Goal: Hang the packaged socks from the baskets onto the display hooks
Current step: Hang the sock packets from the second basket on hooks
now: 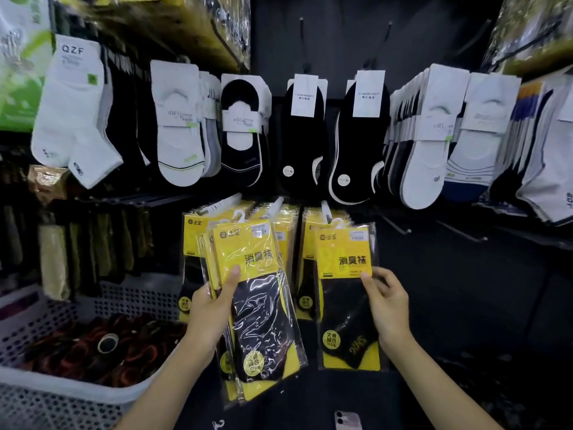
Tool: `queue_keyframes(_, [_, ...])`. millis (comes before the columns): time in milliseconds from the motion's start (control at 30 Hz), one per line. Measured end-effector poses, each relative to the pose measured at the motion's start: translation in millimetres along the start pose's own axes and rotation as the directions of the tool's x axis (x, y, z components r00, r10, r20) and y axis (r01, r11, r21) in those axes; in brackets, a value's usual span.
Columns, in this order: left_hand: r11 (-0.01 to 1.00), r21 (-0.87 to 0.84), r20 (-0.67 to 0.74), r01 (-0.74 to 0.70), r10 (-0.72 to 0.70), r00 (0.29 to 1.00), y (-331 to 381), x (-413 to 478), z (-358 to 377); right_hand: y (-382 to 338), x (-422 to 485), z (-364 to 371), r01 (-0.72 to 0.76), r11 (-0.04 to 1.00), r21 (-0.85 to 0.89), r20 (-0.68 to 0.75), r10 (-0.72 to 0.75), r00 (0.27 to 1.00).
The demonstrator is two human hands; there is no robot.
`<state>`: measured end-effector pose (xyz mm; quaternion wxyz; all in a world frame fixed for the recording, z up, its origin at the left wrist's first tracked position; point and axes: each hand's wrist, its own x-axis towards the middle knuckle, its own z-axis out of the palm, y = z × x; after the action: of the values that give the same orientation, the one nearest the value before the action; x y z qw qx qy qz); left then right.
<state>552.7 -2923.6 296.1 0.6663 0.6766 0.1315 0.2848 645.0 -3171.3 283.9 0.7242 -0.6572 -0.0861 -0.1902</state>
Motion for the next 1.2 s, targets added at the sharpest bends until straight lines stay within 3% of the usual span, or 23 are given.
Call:
queue_keyframes(267, [1.0, -0.011, 0.024, 0.012, -0.011, 1.0, 3.1, -1.1, -3.7, -1.7, 19.6, 40.2, -0.078, 0.995, -0.06, 0.018, 0.079, 0.997])
queue_keyframes(467, [1.0, 0.008, 0.019, 0.025, -0.025, 0.999, 1.5, 1.9, -11.4, 9.1, 8.1, 32.4, -0.165, 0.986, 0.013, -0.06, 0.165, 0.984])
queue_keyframes(600, [1.0, 0.011, 0.048, 0.024, -0.025, 0.999, 2.2, 2.3, -7.7, 7.8, -4.8, 3.4, -0.115, 0.993, 0.041, -0.096, 0.119, 0.988])
queue_keyframes(700, [1.0, -0.003, 0.059, 0.029, -0.029, 0.998, 3.0, 2.4, -2.5, -4.4, 1.1, 1.6, -0.025, 1.0, -0.015, -0.028, 0.025, 0.999])
queue_keyframes(833, [0.999, -0.025, 0.043, 0.033, -0.031, 0.999, 5.2, 2.8, -0.1, -4.0, 14.4, 17.7, -0.068, 0.995, -0.077, 0.023, 0.07, 0.997])
queue_keyframes(967, [1.0, -0.006, 0.043, 0.008, -0.008, 0.999, 0.5, 6.3, -1.1, 10.0, 32.9, 34.4, -0.206, 0.977, -0.05, -0.052, 0.204, 0.978])
queue_keyframes(1100, [1.0, -0.011, 0.05, 0.015, -0.014, 0.999, -0.4, 8.6, 1.8, 17.6, 47.7, 48.1, -0.393, 0.917, 0.063, -0.184, 0.398, 0.899])
queue_keyframes(1200, [1.0, 0.011, 0.059, 0.022, -0.023, 0.998, 3.6, 2.7, 8.0, 17.8, 46.1, 46.8, -0.404, 0.915, -0.018, -0.308, 0.379, 0.873])
